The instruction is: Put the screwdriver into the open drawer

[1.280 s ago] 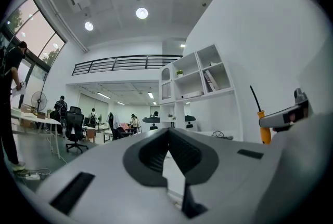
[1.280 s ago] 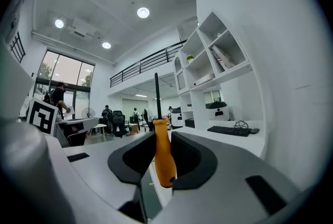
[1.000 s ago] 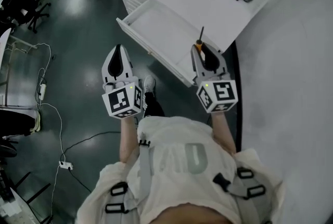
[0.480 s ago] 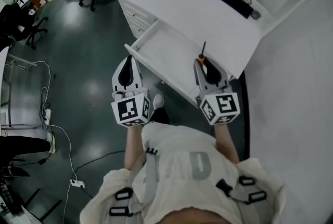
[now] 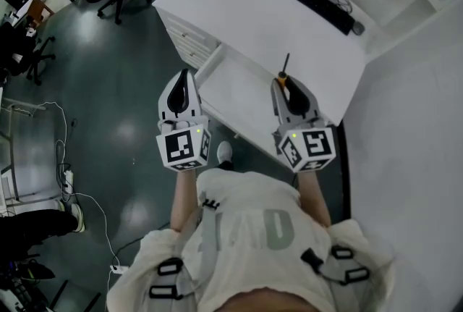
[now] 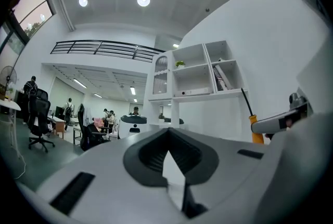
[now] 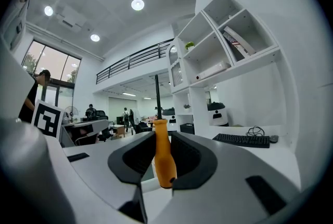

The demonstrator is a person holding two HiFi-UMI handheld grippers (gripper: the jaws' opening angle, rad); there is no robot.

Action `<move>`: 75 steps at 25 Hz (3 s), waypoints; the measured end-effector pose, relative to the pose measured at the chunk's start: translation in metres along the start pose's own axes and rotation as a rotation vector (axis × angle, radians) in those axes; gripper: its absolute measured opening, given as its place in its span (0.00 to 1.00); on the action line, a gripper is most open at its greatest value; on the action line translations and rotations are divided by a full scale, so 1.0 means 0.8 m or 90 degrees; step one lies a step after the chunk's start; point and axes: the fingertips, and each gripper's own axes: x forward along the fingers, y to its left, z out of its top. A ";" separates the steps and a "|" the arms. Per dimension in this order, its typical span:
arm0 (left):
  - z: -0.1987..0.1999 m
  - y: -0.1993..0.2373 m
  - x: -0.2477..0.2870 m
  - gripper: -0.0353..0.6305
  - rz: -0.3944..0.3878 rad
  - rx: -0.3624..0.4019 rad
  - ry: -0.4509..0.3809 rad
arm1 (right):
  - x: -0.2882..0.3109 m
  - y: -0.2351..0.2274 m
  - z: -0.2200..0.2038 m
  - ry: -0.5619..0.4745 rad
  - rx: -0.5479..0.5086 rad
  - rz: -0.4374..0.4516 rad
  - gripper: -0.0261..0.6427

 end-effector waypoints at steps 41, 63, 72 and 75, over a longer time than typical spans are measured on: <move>0.008 -0.009 0.106 0.06 -0.014 0.037 -0.012 | 0.077 -0.067 0.017 -0.022 0.040 -0.036 0.17; -0.011 -0.011 0.107 0.06 -0.013 0.069 0.027 | 0.135 -0.061 -0.055 0.109 -0.003 0.018 0.17; -0.032 -0.004 0.109 0.06 0.001 0.062 0.050 | 0.166 -0.054 -0.146 0.240 -0.081 0.065 0.17; -0.037 -0.002 0.110 0.06 0.005 0.074 0.058 | 0.172 -0.057 -0.185 0.292 -0.100 0.080 0.17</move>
